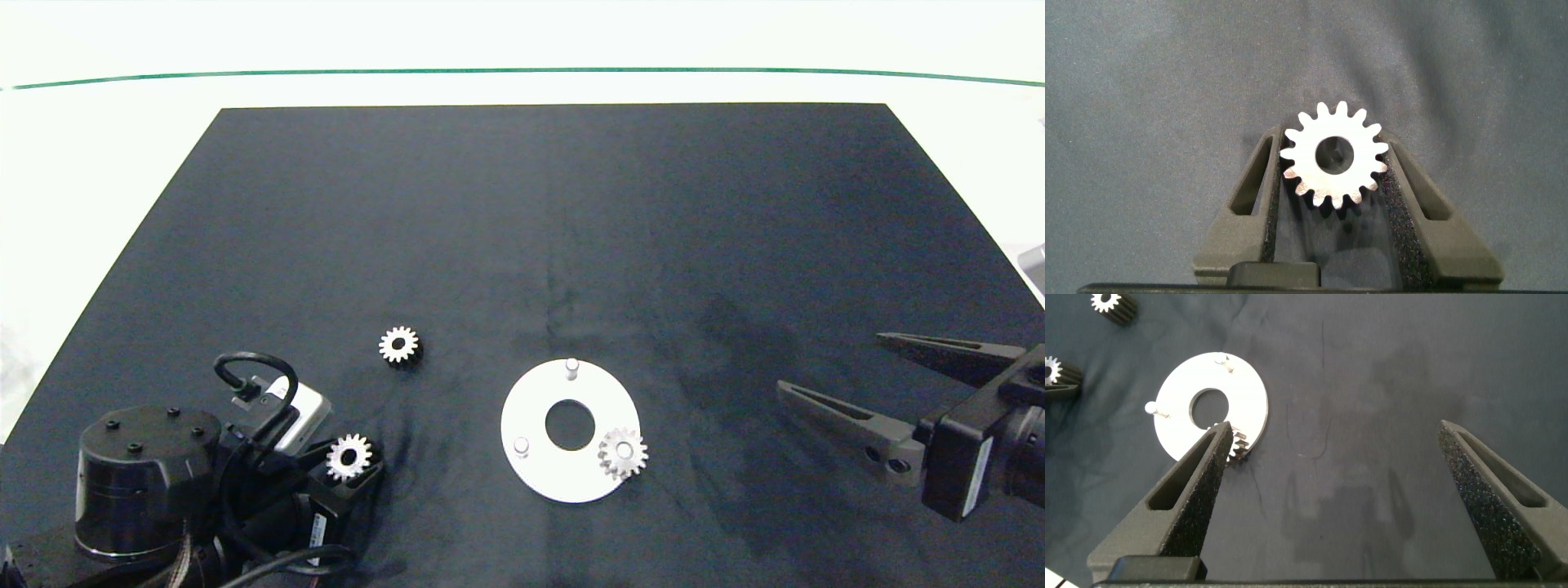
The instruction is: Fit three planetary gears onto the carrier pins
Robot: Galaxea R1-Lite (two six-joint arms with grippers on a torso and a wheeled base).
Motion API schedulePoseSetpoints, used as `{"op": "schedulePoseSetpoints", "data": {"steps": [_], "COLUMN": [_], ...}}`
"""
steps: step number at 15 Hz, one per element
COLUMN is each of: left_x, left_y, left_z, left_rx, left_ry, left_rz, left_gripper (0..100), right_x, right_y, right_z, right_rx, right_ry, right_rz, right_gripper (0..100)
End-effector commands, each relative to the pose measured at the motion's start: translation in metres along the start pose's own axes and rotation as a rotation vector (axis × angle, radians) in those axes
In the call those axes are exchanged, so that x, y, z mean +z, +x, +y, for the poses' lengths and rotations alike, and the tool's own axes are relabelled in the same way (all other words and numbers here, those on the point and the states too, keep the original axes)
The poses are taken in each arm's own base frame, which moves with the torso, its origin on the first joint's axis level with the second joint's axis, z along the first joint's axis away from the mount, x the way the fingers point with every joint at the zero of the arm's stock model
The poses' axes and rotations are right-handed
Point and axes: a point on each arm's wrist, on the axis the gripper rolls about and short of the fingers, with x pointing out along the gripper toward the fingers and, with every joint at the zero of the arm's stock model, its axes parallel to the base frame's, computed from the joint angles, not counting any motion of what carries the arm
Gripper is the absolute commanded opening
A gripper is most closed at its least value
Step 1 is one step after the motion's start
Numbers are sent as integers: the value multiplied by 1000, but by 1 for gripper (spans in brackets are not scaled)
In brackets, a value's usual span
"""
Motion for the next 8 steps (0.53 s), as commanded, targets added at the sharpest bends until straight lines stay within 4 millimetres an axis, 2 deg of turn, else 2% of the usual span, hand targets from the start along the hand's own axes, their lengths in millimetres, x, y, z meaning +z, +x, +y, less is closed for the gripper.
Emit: {"op": "schedulePoseSetpoints", "data": {"steps": [1,8], "left_x": [2,24], "left_y": [-1,-16], "left_z": [-1,-20], "left_rx": [-4,-55], "left_ry": [3,41], "left_rz": [-15,-130], "left_gripper": [19,19], "right_x": [0,3], "right_y": [0,-6], "right_z": [0,-2], "right_rx": [-1,1], "right_ry": [1,9], "right_rz": [-2,-25], "right_gripper": [100,100]}}
